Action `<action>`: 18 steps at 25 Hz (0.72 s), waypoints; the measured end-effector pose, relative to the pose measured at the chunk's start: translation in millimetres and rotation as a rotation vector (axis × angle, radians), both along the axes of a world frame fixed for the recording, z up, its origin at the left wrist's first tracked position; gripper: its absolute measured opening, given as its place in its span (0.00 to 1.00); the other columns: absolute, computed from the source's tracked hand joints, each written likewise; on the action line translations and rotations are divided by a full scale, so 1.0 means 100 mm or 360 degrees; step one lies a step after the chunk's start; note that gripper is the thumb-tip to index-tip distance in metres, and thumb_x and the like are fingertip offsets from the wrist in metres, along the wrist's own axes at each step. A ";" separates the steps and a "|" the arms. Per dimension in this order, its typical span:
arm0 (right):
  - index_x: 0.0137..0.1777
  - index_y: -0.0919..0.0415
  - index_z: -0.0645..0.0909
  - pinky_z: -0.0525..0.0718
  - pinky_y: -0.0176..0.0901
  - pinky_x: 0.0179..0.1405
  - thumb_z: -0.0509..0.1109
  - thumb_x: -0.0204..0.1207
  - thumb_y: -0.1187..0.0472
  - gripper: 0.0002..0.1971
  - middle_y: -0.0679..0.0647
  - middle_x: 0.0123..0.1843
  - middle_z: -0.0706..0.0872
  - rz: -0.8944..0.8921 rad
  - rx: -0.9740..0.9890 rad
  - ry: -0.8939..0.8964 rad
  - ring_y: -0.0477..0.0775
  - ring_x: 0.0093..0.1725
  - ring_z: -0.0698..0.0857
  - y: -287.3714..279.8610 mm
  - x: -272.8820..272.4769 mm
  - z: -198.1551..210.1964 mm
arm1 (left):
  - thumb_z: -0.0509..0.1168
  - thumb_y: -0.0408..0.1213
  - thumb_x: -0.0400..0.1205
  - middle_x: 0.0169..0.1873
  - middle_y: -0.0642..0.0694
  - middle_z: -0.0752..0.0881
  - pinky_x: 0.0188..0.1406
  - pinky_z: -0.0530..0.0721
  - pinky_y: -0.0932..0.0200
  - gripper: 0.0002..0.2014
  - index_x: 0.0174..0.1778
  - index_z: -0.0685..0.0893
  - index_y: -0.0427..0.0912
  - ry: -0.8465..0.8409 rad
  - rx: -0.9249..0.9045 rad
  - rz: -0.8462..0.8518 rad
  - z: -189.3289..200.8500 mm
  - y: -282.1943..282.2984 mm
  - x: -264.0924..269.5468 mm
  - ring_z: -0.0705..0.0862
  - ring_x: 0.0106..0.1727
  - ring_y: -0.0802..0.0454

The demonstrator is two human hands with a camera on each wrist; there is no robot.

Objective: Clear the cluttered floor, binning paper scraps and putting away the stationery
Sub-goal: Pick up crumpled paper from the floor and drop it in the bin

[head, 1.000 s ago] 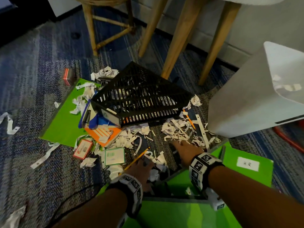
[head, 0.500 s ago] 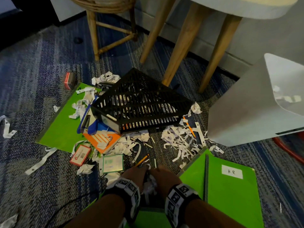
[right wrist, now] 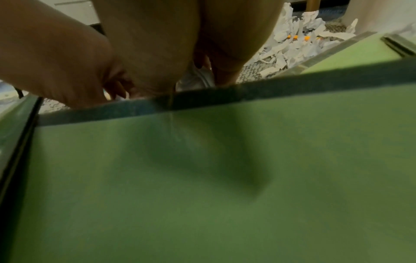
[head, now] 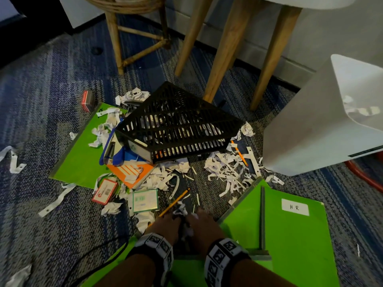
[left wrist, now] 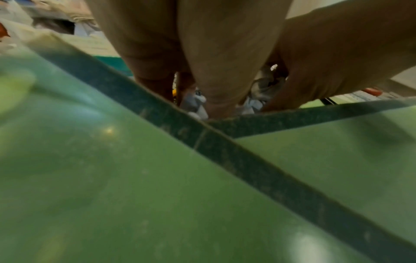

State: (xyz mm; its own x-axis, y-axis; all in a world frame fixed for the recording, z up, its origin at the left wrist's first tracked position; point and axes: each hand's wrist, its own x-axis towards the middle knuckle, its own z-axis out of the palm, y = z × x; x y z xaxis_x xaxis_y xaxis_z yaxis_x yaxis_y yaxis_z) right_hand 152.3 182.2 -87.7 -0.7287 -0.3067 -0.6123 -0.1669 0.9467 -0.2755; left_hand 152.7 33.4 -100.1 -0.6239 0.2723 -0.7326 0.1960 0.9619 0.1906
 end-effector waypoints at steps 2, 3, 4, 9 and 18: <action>0.62 0.54 0.75 0.76 0.47 0.57 0.63 0.79 0.56 0.13 0.59 0.65 0.72 -0.0199 -0.0136 0.0075 0.63 0.62 0.78 0.01 0.00 0.03 | 0.51 0.37 0.87 0.69 0.38 0.77 0.66 0.78 0.44 0.19 0.75 0.68 0.42 0.0017 0.0061 -0.0023 0.06 -0.02 -0.06 0.78 0.68 0.37; 0.59 0.53 0.77 0.77 0.45 0.53 0.65 0.76 0.58 0.12 0.57 0.62 0.74 -0.0325 -0.0220 0.0149 0.63 0.58 0.80 0.03 -0.01 0.08 | 0.51 0.37 0.87 0.69 0.38 0.77 0.67 0.77 0.45 0.18 0.74 0.70 0.40 0.0020 0.0089 -0.0071 0.15 -0.01 -0.10 0.78 0.69 0.38; 0.55 0.52 0.79 0.77 0.44 0.48 0.68 0.73 0.59 0.11 0.56 0.60 0.75 -0.0445 -0.0313 0.0231 0.63 0.54 0.82 0.07 -0.05 0.14 | 0.52 0.36 0.87 0.67 0.38 0.78 0.66 0.77 0.46 0.17 0.72 0.73 0.39 0.0037 0.0094 -0.0089 0.20 0.01 -0.13 0.78 0.68 0.38; 0.45 0.42 0.71 0.70 0.39 0.46 0.75 0.70 0.56 0.14 0.49 0.55 0.75 -0.0827 -0.0535 0.0418 0.52 0.55 0.78 0.40 -0.41 0.71 | 0.59 0.29 0.83 0.38 0.42 0.85 0.39 0.81 0.62 0.10 0.41 0.84 0.42 0.0183 0.0302 0.0305 0.81 0.19 -0.52 0.86 0.40 0.51; 0.43 0.42 0.77 0.76 0.36 0.49 0.83 0.63 0.58 0.18 0.44 0.51 0.80 -0.1055 -0.0823 0.0964 0.46 0.52 0.80 1.37 -0.78 2.11 | 0.68 0.39 0.73 0.45 0.49 0.83 0.47 0.76 0.65 0.05 0.41 0.80 0.53 0.0426 0.0693 0.0065 2.04 0.83 -1.45 0.82 0.51 0.51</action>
